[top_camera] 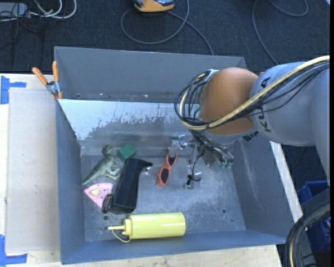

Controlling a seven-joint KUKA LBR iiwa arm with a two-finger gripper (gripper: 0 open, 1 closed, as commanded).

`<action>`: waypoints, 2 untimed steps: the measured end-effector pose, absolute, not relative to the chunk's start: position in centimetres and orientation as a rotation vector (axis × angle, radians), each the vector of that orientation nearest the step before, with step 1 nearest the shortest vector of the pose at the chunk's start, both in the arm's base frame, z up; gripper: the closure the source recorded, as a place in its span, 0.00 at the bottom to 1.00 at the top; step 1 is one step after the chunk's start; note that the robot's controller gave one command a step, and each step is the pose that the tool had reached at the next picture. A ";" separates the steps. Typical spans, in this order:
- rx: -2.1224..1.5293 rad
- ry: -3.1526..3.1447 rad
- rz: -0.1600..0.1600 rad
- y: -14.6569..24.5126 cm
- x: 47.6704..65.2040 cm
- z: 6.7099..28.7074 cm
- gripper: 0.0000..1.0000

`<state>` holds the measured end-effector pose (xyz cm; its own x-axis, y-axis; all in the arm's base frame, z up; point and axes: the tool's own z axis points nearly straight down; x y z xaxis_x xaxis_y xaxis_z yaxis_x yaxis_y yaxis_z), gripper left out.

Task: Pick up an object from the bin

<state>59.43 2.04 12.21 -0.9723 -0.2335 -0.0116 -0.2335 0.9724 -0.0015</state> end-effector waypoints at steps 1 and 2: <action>-0.688 3.070 0.016 3.3 60.1 7.9 0.00; -0.281 3.116 0.001 3.2 61.4 7.0 1.00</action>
Offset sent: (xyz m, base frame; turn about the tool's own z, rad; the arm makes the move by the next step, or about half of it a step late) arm 0.0186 0.0107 -0.0521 0.0572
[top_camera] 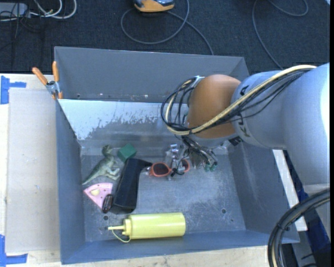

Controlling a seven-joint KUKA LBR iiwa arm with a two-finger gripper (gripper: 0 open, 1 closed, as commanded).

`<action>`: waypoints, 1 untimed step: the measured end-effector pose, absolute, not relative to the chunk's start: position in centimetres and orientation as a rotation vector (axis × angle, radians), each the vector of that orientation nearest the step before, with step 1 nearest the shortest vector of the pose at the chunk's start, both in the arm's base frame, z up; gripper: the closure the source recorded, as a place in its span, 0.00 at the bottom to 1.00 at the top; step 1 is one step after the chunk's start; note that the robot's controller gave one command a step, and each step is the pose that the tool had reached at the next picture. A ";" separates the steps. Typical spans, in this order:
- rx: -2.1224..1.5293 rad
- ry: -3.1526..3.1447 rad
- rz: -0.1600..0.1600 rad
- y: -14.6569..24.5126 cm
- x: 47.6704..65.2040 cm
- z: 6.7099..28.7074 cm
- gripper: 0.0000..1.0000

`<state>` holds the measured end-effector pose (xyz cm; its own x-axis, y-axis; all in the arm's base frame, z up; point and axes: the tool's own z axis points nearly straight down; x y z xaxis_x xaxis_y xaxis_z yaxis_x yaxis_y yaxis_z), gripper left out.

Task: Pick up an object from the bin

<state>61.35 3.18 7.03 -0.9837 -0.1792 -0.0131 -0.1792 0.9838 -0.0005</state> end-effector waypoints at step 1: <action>-0.283 3.116 0.001 3.2 61.4 7.0 1.00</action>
Offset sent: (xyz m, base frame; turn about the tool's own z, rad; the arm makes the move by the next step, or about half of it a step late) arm -0.0072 0.0022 0.0550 -0.0034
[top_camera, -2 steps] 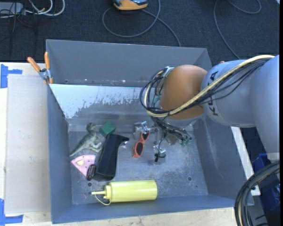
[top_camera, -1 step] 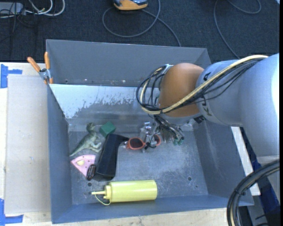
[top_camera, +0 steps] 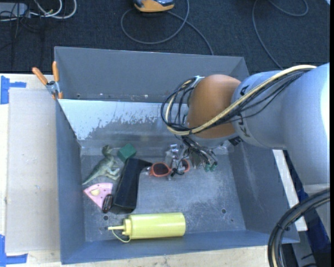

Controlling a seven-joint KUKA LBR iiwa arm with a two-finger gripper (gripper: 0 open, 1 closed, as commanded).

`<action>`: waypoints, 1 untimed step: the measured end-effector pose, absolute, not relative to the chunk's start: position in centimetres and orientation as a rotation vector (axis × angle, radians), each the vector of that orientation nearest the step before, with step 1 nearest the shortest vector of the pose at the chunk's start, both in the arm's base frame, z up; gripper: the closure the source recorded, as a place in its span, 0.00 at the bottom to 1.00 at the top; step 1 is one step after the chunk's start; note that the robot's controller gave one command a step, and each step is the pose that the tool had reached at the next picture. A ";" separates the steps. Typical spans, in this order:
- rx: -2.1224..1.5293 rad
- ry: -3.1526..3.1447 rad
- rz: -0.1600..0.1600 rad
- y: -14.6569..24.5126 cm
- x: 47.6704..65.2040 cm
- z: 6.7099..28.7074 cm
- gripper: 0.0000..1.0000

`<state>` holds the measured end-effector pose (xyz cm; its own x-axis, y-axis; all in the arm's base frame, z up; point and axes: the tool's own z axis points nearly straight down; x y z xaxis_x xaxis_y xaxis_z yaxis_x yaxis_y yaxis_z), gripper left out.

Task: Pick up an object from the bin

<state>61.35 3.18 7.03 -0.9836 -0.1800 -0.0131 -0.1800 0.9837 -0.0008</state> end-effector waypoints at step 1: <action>-0.288 3.121 0.002 3.3 60.7 10.3 1.00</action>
Offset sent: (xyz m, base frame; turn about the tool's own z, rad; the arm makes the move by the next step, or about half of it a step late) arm -0.0121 -0.0038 0.1122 -0.0087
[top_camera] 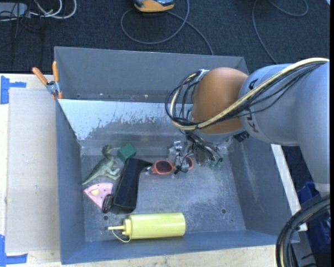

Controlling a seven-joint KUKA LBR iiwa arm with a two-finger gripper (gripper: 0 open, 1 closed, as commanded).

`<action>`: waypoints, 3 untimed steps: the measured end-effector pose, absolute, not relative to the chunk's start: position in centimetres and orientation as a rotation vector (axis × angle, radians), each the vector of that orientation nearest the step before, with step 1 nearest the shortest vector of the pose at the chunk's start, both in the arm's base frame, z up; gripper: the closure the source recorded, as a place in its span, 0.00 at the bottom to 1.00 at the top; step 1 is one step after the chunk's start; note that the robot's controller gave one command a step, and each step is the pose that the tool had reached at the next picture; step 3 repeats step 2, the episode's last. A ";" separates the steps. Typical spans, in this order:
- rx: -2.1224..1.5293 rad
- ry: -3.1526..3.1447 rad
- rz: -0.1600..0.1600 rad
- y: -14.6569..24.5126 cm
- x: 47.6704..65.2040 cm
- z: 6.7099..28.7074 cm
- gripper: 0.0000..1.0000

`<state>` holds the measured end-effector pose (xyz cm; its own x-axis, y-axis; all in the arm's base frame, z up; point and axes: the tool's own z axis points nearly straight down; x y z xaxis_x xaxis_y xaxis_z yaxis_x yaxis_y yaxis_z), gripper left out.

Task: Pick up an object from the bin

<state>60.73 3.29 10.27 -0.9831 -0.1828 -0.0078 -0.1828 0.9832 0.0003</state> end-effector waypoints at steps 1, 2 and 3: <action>-0.292 3.120 0.001 3.1 60.3 16.0 1.00; -0.236 3.123 0.003 2.8 60.9 21.0 1.00; -0.236 3.123 0.003 2.8 60.9 21.0 1.00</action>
Offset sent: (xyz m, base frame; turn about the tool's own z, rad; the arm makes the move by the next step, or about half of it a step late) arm 0.0035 -0.0070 0.1198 0.0459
